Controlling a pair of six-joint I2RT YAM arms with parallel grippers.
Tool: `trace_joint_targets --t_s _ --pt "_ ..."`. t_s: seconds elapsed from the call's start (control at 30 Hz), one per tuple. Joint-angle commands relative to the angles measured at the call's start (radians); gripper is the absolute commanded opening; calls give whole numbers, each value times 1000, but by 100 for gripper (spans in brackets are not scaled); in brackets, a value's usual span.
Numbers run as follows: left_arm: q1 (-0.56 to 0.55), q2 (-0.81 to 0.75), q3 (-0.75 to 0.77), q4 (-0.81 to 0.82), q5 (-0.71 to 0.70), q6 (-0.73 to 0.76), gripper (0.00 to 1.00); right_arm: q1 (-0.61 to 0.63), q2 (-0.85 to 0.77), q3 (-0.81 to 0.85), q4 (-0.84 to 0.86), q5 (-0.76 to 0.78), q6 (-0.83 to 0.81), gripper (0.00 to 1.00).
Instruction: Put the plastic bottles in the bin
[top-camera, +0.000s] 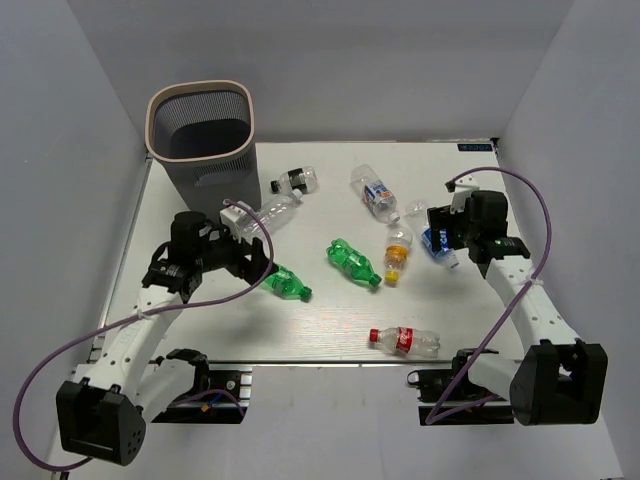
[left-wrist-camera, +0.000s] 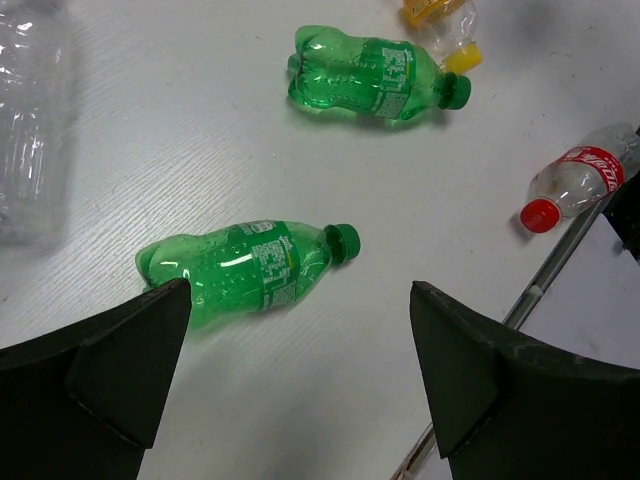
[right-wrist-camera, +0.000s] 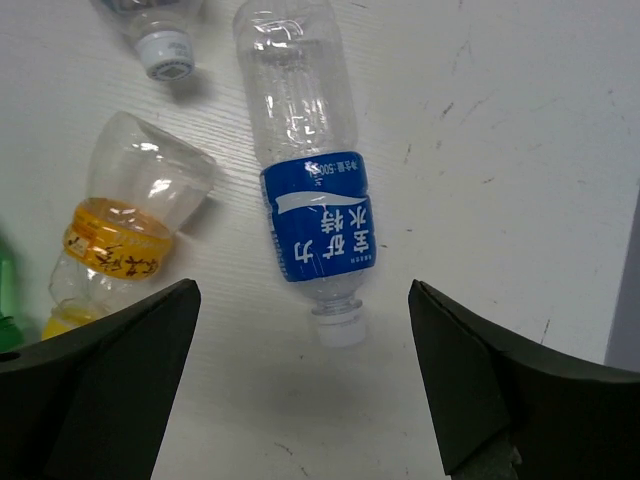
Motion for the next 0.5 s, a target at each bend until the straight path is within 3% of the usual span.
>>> trace_joint_targets --t_s 0.0,0.1,0.13,0.17,0.2,0.27,0.37,0.4,0.47 --pt "-6 57 45 33 30 30 100 -2 8 69 -29 -111 -43 90" --pt "-27 152 105 7 11 50 85 4 15 89 -98 -215 -181 90" --pt "-39 176 123 -21 11 50 77 4 31 96 -125 -228 -196 90" --pt "-56 198 165 -41 -13 50 61 6 38 124 -159 -230 -224 90" --pt "-65 228 183 -76 -13 34 56 4 51 138 -199 -205 -238 90" --pt "-99 229 212 -90 -50 -31 55 4 98 182 -269 -188 -254 90" --pt "-148 168 213 -90 -110 -185 67 1 103 184 -299 -196 -308 90" --pt "-159 154 213 -90 -121 -233 67 1 88 173 -290 -217 -300 77" --pt "-180 144 202 -124 -194 -410 69 2 28 138 -270 -226 -300 33"
